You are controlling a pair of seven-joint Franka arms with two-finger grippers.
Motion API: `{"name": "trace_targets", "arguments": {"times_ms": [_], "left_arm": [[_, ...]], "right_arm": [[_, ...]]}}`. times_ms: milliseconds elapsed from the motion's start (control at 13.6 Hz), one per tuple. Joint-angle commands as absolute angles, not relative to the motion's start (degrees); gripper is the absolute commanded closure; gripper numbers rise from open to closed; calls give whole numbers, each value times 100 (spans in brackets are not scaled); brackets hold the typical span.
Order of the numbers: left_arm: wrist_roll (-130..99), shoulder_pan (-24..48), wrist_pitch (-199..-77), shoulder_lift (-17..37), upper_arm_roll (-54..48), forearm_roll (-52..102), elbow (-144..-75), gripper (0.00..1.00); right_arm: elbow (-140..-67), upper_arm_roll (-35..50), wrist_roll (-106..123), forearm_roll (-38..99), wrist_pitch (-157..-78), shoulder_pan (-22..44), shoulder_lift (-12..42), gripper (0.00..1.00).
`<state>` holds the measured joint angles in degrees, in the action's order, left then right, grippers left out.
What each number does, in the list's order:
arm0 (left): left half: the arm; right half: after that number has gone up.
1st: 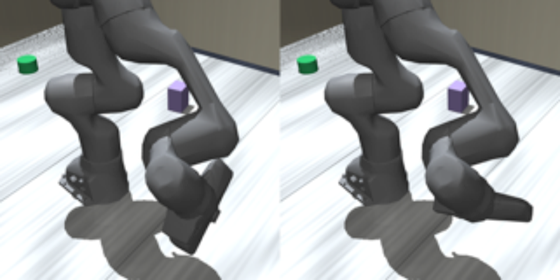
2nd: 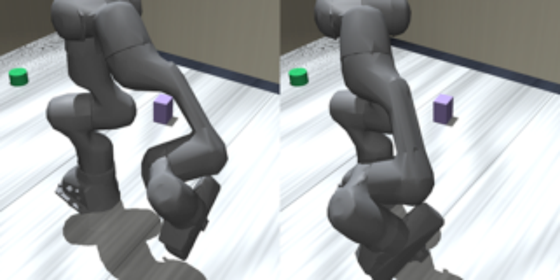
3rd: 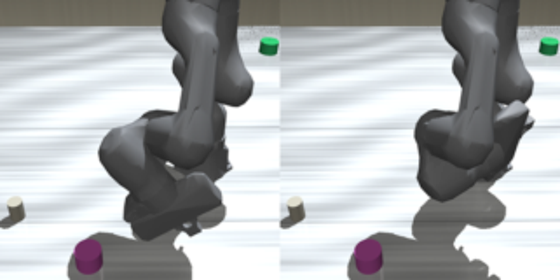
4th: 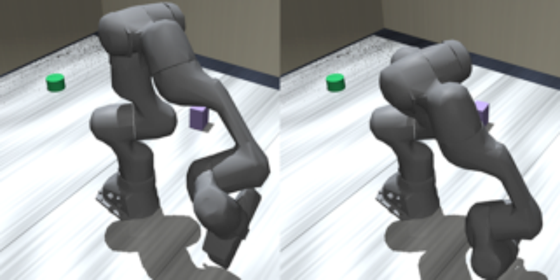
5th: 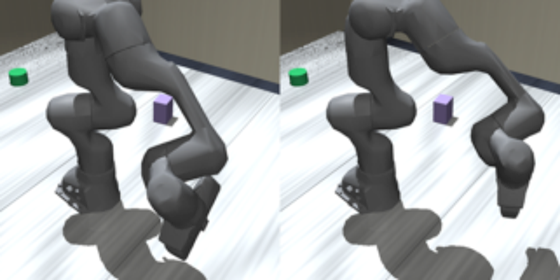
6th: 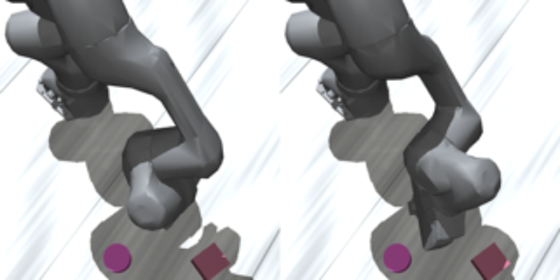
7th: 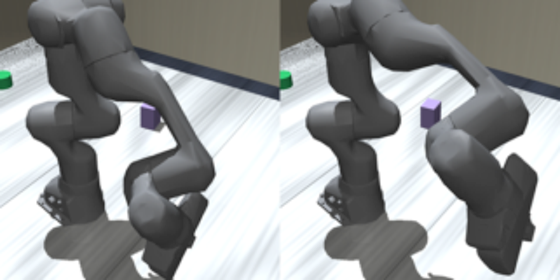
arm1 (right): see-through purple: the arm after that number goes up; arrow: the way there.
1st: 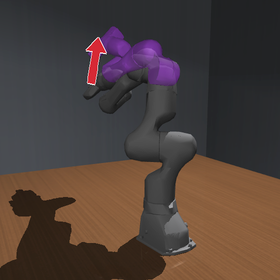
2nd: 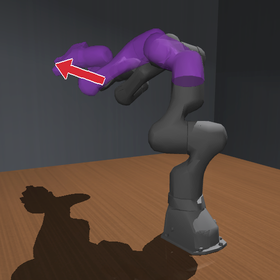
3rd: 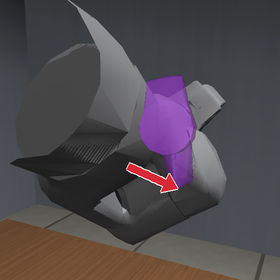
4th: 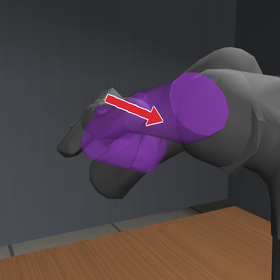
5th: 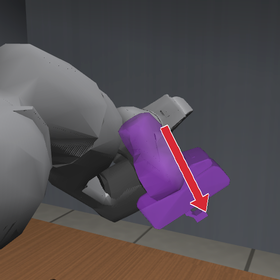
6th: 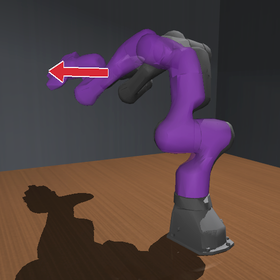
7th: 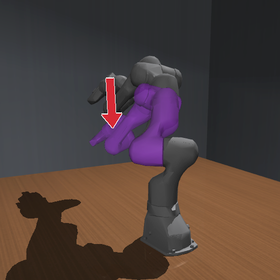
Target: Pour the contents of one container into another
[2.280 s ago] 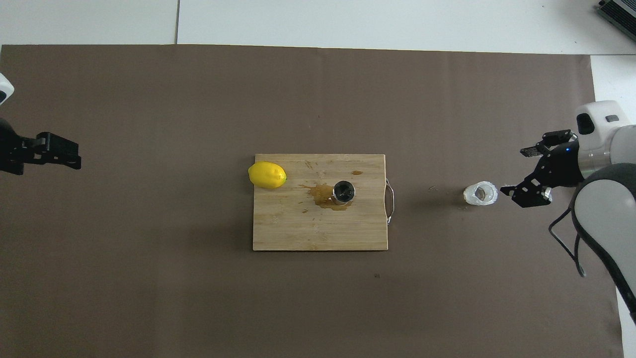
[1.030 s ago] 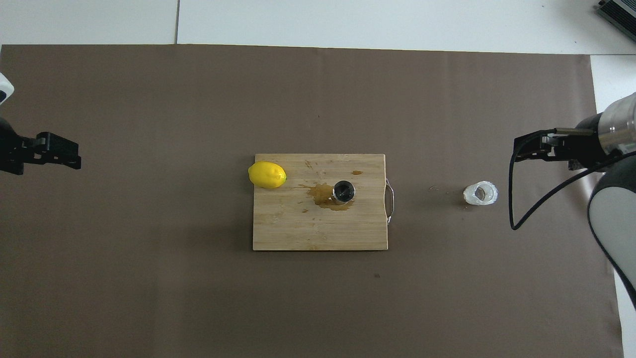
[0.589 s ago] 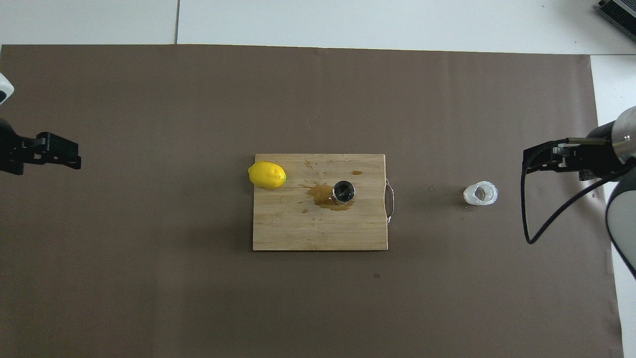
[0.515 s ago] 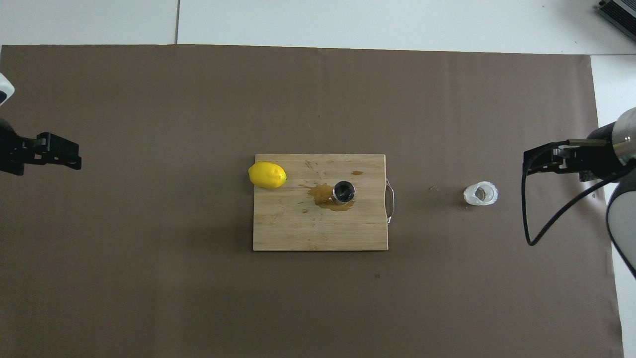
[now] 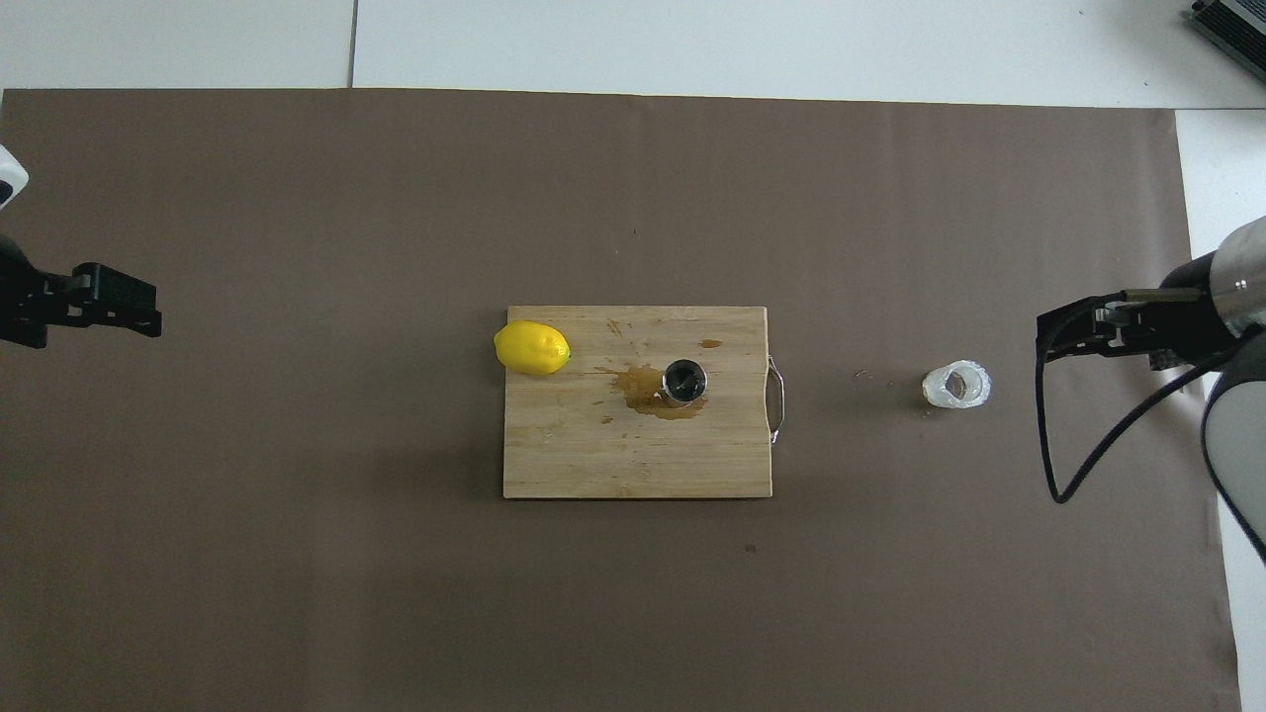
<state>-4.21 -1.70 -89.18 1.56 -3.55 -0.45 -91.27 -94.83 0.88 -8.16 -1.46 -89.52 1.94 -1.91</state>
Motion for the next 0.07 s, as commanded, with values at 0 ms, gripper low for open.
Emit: {"name": "trace_targets", "arguments": {"times_ms": [0], "left_arm": [[-431, -105, -8886, -18, -290, -123, -9299, 0]], "right_arm": [[-9501, 105, -686, -114, -8859, 185, -281, 0]]}}
